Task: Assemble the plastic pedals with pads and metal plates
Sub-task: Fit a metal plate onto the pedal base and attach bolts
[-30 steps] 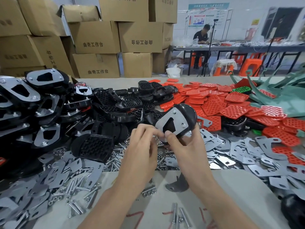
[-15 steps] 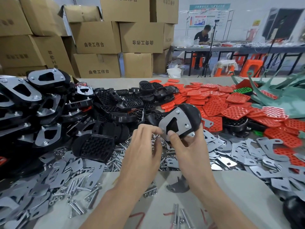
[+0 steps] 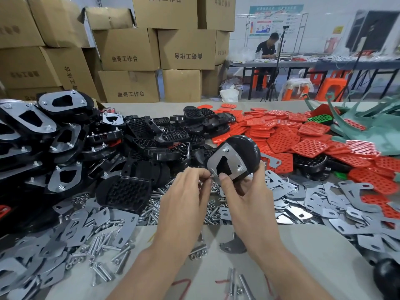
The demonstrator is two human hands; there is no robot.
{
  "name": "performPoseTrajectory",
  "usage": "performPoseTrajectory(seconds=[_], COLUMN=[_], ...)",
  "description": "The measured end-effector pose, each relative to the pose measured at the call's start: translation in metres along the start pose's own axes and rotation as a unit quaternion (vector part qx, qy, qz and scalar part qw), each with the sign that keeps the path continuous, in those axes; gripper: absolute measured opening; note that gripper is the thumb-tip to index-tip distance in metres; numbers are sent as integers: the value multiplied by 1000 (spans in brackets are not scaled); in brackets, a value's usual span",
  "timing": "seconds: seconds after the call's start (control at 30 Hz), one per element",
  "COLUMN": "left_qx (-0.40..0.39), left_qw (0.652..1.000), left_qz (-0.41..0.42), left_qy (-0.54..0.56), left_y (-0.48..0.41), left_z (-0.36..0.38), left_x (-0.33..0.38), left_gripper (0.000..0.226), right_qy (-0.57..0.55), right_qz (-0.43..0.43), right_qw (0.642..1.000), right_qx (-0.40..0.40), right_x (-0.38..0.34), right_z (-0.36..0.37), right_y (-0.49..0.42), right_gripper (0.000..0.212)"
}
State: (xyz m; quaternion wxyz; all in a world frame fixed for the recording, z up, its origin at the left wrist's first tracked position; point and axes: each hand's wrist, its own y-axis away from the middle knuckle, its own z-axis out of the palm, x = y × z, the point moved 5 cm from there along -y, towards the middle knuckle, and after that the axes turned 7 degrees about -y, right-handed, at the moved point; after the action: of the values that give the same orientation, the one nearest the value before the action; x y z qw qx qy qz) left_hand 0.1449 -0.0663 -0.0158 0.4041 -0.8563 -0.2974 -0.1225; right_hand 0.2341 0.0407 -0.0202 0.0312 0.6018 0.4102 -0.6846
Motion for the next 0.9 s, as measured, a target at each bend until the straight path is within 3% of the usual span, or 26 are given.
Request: performPoseTrajectory(seconds=[0.2, 0.37, 0.53, 0.67, 0.73, 0.8, 0.83, 0.9], left_qx=[-53, -88, -128, -136, -120, -76, -51, -20], left_qw=[989, 954, 922, 915, 940, 991, 999, 994], left_qz=[-63, -130, -199, -205, -168, -60, 6, 66], left_qy=[119, 256, 306, 320, 271, 94, -11, -83], left_y=[0, -3, -6, -6, -6, -6, -6, -4], left_z=[6, 6, 10, 9, 6, -1, -5, -7], left_x=[-7, -8, -13, -13, -11, -9, -6, 0], left_gripper=[23, 26, 29, 21, 17, 15, 13, 8], right_qy=[25, 81, 125, 131, 134, 141, 143, 134], right_qz=[-36, -52, -41, -28, -25, -29, -32, -36], right_qw=[999, 995, 991, 990, 990, 989, 989, 990], right_qx=[-1, -23, -35, -38, -38, -35, -32, -27], right_x=[-7, -8, -5, -4, -5, -6, -6, -5], right_z=[0, 5, 7, 6, 6, 7, 7, 7], right_y=[1, 0, -1, 1, 2, 3, 3, 3], right_gripper=[45, 52, 61, 43, 39, 38, 38, 37])
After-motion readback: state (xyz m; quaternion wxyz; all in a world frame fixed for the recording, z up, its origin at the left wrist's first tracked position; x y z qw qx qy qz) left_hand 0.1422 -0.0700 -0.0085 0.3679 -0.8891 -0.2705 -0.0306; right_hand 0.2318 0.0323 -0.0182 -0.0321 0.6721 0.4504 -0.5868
